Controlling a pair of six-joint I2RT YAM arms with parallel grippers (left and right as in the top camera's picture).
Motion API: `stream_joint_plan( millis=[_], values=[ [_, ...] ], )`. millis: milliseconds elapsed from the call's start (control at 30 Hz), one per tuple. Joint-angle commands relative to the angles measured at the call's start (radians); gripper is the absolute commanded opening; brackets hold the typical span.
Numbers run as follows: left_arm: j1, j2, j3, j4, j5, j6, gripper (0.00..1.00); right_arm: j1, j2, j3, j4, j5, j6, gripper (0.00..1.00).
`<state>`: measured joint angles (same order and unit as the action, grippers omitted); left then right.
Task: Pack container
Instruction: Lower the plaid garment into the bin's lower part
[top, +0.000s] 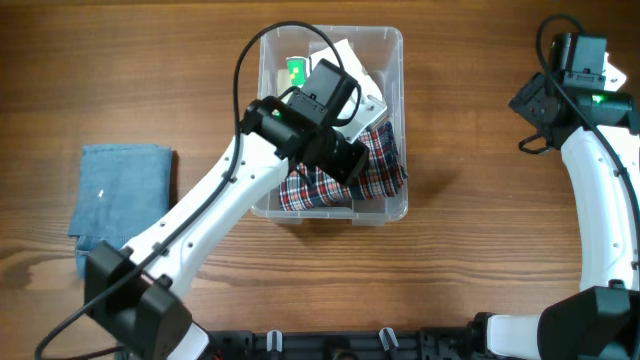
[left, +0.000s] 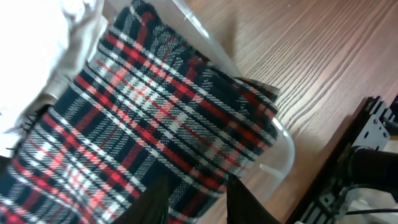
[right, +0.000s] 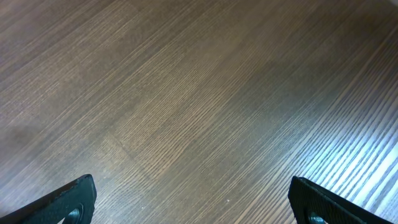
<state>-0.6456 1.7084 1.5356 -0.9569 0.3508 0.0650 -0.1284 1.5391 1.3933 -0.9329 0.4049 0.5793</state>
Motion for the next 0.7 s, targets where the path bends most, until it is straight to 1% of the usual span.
stream_joint_plan(
  millis=[0, 67, 100, 200, 233, 433, 600, 667],
  values=[
    [0.002, 0.087, 0.002, 0.003, 0.027, -0.106, 0.22, -0.005, 0.008, -0.01, 0.006, 0.013, 0.003, 1.0],
    [0.002, 0.112, 0.002, 0.002, 0.027, -0.138, 0.17, -0.005, 0.008, -0.01, 0.005, 0.013, 0.004, 1.0],
    [0.002, 0.126, 0.001, 0.002, 0.027, -0.158, 0.12, -0.005, 0.008, -0.01, 0.006, 0.013, 0.004, 1.0],
    [-0.002, 0.156, 0.001, 0.002, 0.027, -0.207, 0.05, -0.005, 0.008, -0.01, 0.005, 0.013, 0.003, 1.0],
    [-0.006, 0.167, 0.001, -0.002, 0.032, -0.209, 0.04, -0.005, 0.008, -0.01, 0.006, 0.013, 0.003, 1.0],
    [-0.039, 0.22, 0.001, -0.051, 0.023, -0.209, 0.04, -0.005, 0.008, -0.01, 0.006, 0.013, 0.003, 1.0],
    [-0.042, 0.239, 0.001, -0.13, -0.1, -0.214, 0.04, -0.005, 0.008, -0.01, 0.006, 0.013, 0.004, 1.0],
    [-0.042, 0.239, 0.001, -0.152, -0.13, -0.216, 0.05, -0.005, 0.008, -0.01, 0.006, 0.013, 0.003, 1.0]
  ],
)
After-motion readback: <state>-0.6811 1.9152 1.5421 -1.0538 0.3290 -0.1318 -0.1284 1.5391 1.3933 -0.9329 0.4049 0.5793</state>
